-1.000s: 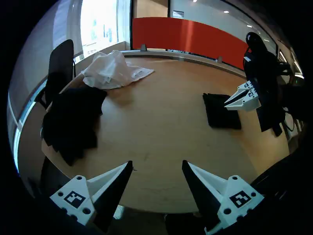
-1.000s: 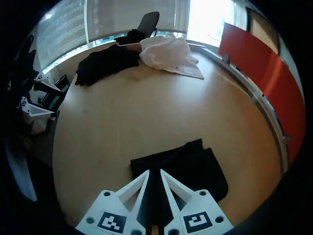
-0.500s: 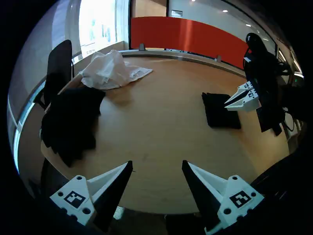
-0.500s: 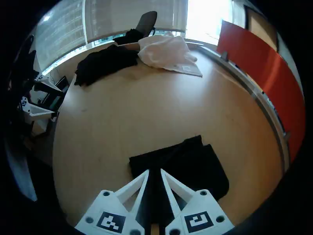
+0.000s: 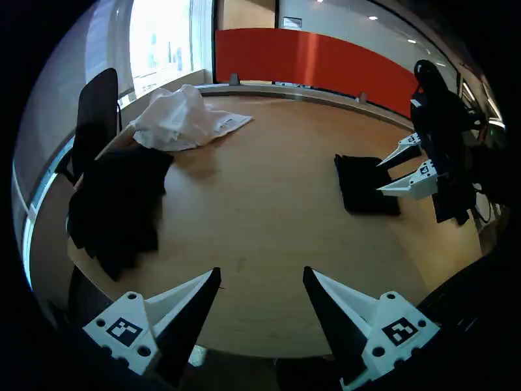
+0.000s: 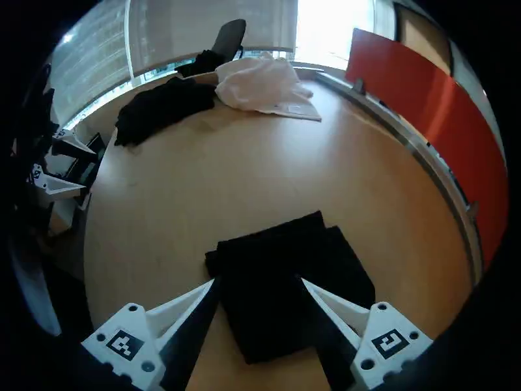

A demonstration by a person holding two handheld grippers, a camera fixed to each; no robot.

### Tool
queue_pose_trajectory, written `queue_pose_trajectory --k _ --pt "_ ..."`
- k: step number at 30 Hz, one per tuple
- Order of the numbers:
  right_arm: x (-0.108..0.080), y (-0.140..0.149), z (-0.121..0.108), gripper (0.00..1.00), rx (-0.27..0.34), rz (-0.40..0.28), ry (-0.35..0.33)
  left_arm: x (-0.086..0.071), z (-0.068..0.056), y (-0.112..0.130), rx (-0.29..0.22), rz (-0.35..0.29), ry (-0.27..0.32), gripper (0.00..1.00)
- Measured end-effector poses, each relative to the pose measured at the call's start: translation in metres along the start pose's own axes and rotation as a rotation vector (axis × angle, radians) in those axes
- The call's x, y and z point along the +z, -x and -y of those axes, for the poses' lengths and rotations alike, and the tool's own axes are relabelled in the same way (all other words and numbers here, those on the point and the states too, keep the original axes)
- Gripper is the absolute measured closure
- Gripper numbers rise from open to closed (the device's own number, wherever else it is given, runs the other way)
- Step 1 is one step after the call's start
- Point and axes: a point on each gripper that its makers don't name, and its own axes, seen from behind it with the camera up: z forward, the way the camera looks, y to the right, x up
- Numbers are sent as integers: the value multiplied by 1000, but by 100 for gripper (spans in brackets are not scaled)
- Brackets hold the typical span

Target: Fold towel

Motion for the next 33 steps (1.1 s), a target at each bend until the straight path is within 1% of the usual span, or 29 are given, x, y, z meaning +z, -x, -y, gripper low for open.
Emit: queue_pose_trajectory --k 5,12,20,23,29,31,33 --pt "-7 15 -2 16 37 9 20 1 -2 -2 8 -1 5 6" --pt "-16 46 -5 16 73 42 49 4 -4 -5 20 -2 11 6" --pt "-28 74 -4 16 121 67 77 6 -10 -4 24 5 25 6" --pt "-28 81 -2 16 134 78 81 7 -12 -4 28 6 30 6" --pt "-26 91 5 17 139 91 79 7 -14 -5 35 3 34 6" --pt "-24 93 7 20 141 94 81 7 -14 -5 35 4 34 6" --pt "-22 95 8 25 143 96 85 7 -14 -4 34 4 34 6"
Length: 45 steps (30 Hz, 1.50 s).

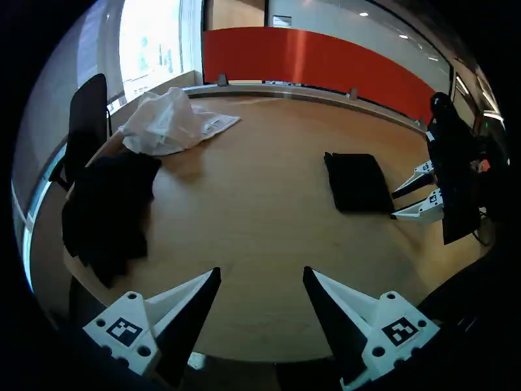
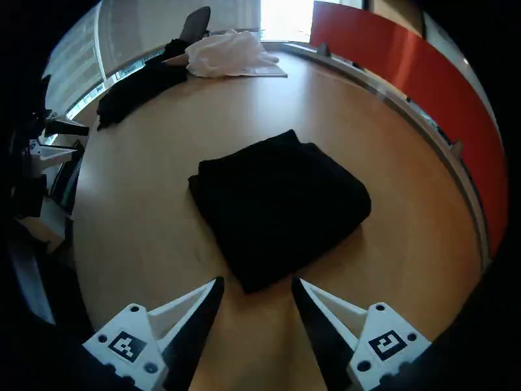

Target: Fold towel

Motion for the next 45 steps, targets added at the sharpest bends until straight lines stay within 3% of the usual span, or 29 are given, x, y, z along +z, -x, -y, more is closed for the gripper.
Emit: queue_pose_trajectory --k 16,19,30,45 --pt "9 5 1 84 61 -5 18 -5 2 5 -2 0 -2 6" --pt "9 4 0 91 65 -10 20 -5 2 5 0 0 -2 6" --pt "-4 -11 -6 94 60 -50 27 -6 -1 2 5 -5 8 6" --pt "-55 -86 -41 95 30 -198 93 -7 -7 -15 32 -38 35 6"
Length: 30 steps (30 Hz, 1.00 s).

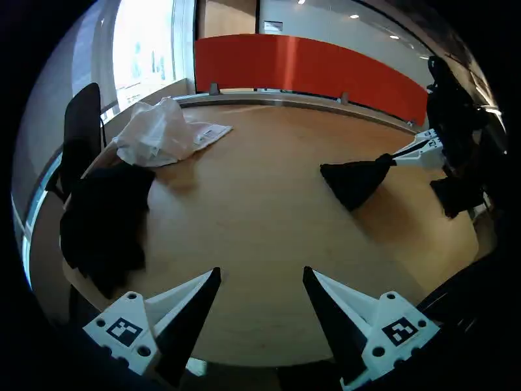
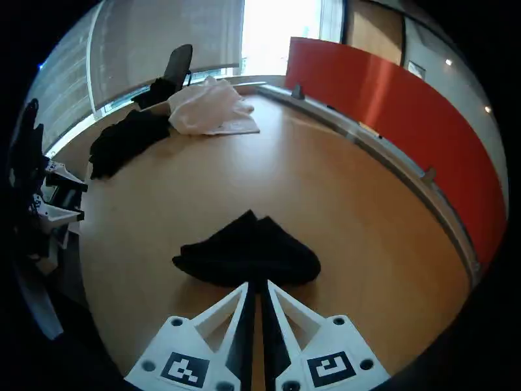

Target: Fold towel

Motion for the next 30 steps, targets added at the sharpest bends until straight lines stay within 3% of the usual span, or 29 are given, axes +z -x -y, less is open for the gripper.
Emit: queue_pose_trajectory --k 8,14,30 --pt "-21 -43 -25 95 -10 -76 44 0 -5 -10 19 -17 14 6" --pt "-38 -59 -41 95 4 -110 74 2 -8 -16 30 -25 25 6" --pt "-86 -38 -101 95 62 -110 154 6 -16 -24 41 -30 48 6"
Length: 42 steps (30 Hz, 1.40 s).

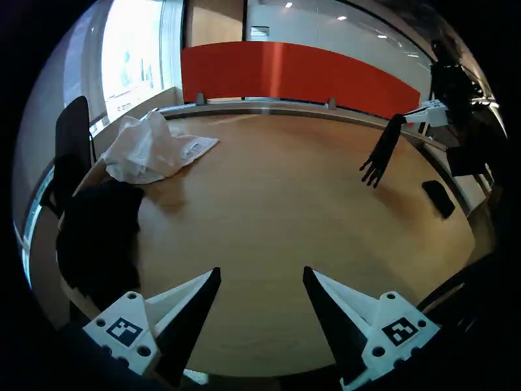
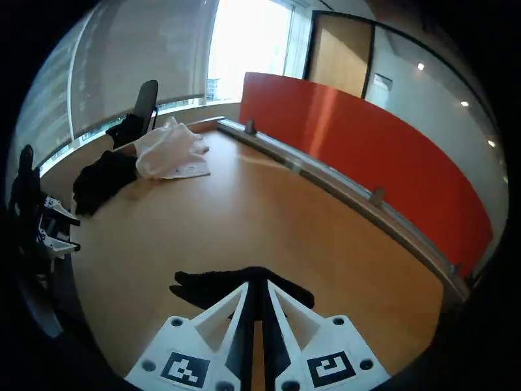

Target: Fold towel

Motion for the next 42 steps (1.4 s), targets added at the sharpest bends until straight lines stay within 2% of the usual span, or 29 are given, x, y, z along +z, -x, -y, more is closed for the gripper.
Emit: queue_pose_trajectory --k 22,42 --pt "-64 61 -123 95 98 70 163 4 0 -4 18 7 -1 6" --pt "-114 124 -208 95 157 178 282 7 -8 -6 34 16 1 6"
